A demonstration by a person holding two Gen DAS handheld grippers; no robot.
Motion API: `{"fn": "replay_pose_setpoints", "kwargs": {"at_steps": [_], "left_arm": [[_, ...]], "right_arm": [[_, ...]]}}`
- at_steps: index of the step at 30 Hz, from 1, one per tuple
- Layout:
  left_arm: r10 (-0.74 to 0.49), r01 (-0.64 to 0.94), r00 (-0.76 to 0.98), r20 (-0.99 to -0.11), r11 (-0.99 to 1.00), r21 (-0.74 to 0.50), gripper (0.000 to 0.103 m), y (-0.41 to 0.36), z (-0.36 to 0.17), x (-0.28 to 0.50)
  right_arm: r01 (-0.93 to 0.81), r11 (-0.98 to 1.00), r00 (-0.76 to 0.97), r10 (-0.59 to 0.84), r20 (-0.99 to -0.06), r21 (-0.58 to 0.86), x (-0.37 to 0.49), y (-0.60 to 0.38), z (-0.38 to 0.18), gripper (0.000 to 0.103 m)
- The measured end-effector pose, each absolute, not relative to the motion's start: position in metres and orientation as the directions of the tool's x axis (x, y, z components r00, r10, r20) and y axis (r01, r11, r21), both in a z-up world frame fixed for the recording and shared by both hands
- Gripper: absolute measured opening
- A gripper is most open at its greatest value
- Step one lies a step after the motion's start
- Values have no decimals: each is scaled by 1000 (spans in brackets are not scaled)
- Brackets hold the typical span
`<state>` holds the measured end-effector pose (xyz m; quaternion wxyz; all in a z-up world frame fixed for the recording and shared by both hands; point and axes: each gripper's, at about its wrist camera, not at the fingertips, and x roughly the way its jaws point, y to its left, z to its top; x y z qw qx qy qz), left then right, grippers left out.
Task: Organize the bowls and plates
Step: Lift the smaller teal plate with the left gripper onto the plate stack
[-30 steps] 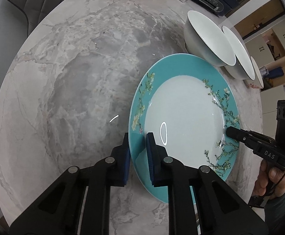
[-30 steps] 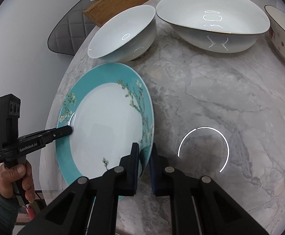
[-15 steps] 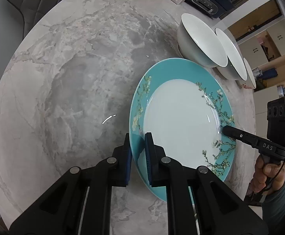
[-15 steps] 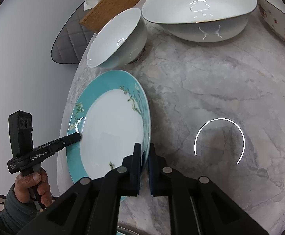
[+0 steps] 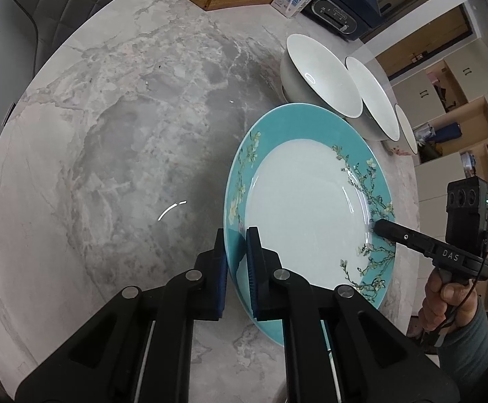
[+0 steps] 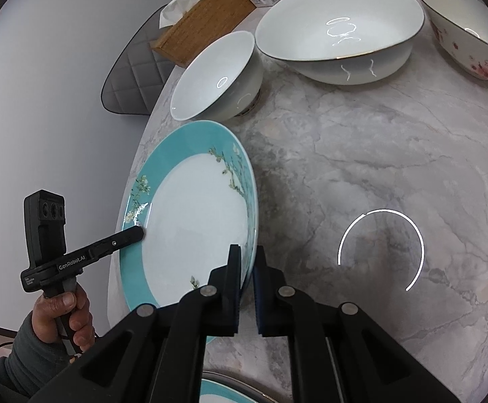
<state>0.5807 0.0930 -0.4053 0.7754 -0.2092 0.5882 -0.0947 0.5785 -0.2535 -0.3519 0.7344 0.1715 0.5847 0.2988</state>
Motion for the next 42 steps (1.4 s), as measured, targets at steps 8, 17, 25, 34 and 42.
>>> {"fn": "replay_pose_setpoints", "kwargs": {"at_steps": [8, 17, 25, 34, 42], "left_arm": [[-461, -46, 296, -837, 868, -494, 7, 70, -380, 561], [-530, 30, 286, -798, 837, -546, 7, 40, -350, 529], [-560, 78, 240, -793, 825, -560, 7, 16, -341, 497], [-578, 97, 197, -792, 815, -571, 7, 11, -339, 486], [-576, 113, 172, -799, 817, -565, 7, 14, -339, 485]], "right_arm": [[-240, 749, 165, 658, -735, 617, 554, -277, -331, 8], [-223, 739, 194, 673, -714, 636, 511, -309, -311, 8], [-183, 738, 229, 674, -702, 649, 466, -335, -304, 9], [-130, 750, 245, 658, -712, 648, 419, -351, -306, 9], [-97, 759, 243, 646, -724, 644, 391, -353, -315, 9]]}}
